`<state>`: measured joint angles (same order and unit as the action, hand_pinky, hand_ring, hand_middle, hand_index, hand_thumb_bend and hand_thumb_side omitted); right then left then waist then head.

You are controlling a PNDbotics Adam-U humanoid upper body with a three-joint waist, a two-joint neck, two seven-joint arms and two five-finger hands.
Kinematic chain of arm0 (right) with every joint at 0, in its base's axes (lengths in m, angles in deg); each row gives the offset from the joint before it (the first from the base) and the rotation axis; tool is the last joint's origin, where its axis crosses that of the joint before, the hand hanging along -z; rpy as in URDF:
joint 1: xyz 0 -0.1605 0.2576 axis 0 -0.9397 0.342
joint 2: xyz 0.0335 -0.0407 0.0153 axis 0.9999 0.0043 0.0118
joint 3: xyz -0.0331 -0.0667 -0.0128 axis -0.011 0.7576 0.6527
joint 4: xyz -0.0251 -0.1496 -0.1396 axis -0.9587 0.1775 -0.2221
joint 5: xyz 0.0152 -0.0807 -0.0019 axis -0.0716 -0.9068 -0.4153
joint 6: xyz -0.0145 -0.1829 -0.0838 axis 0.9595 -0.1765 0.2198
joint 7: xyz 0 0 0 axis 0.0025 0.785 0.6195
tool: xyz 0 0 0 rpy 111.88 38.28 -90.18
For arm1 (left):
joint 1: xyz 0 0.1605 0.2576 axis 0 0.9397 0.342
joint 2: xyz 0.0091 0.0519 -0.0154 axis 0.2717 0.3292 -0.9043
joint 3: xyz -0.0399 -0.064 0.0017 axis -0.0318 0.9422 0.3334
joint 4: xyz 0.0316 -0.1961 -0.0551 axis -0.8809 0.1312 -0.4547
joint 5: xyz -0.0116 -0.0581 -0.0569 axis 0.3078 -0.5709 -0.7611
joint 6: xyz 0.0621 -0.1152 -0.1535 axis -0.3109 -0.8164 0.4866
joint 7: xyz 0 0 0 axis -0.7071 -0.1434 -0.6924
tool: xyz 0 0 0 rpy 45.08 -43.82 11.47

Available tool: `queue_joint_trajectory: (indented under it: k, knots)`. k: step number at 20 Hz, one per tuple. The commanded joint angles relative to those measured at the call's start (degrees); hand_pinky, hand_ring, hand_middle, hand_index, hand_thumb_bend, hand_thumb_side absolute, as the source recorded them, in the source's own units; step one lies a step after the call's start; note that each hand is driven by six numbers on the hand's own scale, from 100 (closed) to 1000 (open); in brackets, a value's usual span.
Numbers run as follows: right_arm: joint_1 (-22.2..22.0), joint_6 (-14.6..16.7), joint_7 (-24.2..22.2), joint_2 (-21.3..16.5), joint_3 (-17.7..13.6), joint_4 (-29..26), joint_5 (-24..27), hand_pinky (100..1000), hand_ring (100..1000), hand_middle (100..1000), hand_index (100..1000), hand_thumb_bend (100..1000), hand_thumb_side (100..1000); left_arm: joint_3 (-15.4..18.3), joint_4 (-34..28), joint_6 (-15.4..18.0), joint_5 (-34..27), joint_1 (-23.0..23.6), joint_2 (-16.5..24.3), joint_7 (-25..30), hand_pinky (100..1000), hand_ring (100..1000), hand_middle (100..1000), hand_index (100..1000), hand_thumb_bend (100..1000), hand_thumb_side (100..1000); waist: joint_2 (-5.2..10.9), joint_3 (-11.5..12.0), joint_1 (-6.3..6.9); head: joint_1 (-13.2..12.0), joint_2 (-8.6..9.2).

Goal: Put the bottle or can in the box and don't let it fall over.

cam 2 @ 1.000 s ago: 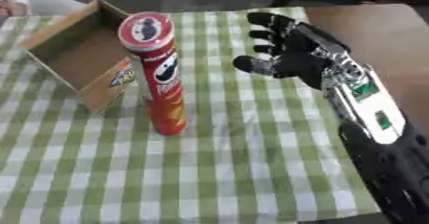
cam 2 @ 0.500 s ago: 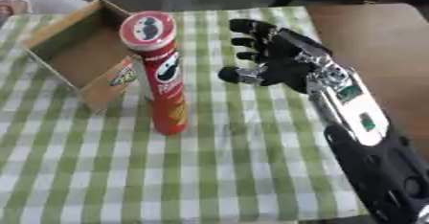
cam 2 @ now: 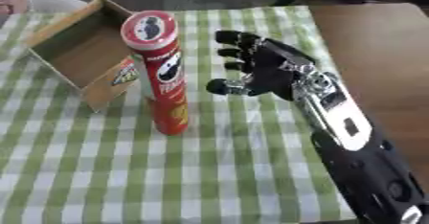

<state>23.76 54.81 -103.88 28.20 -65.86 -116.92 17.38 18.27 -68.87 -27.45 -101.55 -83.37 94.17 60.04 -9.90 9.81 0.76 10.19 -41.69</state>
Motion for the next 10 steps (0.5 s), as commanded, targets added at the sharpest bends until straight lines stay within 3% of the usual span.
queue_joint_trajectory:
  k: [1,10]
  knots:
    - [1.2,0.1,-1.1,0.3,0.3,-0.2,-0.5,969,1000,1000,950,659,100,0.1,-1.0,0.1,-0.2,-0.8,0.8,0.2,837,899,746,768,549,678,0.47,0.1,0.03,0.0,0.59]
    - [1.8,-0.1,-3.1,2.7,1.7,-0.6,-1.1,972,1000,1000,950,665,100,0.1,-1.0,0.1,-0.2,-0.9,0.7,0.2,837,899,746,768,547,679,0.17,0.3,-0.05,0.1,0.66]
